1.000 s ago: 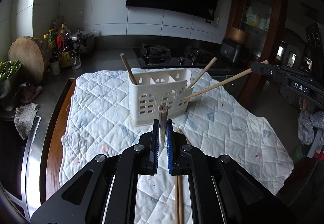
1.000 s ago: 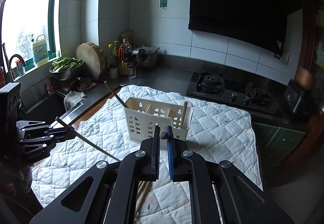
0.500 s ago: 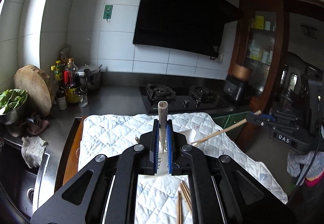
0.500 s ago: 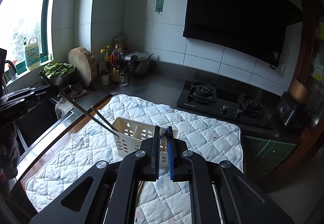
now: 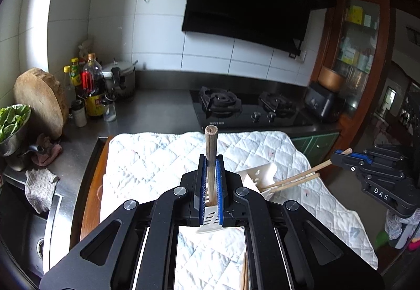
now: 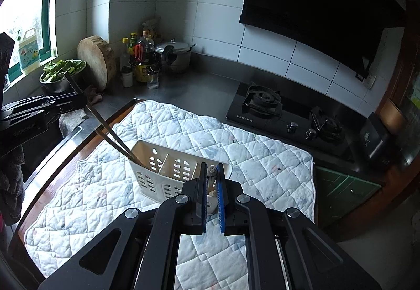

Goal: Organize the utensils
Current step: 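Drop the left tool's chopstick into the holder and open while the right tool releases its chopstick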

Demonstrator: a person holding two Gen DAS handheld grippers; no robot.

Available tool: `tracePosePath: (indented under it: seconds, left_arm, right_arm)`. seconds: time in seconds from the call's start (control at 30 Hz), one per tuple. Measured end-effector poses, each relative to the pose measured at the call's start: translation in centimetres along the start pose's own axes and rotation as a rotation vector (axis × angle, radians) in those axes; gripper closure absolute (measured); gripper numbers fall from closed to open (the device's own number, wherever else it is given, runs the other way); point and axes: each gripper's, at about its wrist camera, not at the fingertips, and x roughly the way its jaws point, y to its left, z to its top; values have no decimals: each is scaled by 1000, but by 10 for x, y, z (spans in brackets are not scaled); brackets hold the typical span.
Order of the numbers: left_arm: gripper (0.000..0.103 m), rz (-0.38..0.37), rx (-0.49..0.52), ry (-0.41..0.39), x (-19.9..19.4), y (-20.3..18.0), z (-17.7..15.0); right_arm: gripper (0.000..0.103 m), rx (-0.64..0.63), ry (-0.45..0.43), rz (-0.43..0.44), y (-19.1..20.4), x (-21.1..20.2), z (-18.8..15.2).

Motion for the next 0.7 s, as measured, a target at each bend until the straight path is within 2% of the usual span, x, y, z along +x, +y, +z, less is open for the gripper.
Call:
tracePosePath:
  seconds: [0.23,0.5,0.67,0.7]
  left_arm:
    - [97,-12,-21,74,32,6,-6]
    - [95,-25,-33,87,36,9,-19]
    - [93,-22,-34,69,25,9,-21]
    - [90,-19,-35,63,20,8,-21]
  right_arm:
    - [96,5,31,6,-1,17,0]
    - [96,23,9,22,-3,15,-5]
    - [86,22,-34,17,-3,-2,-8]
    - [85,24,-44,17,-3,-7,-9]
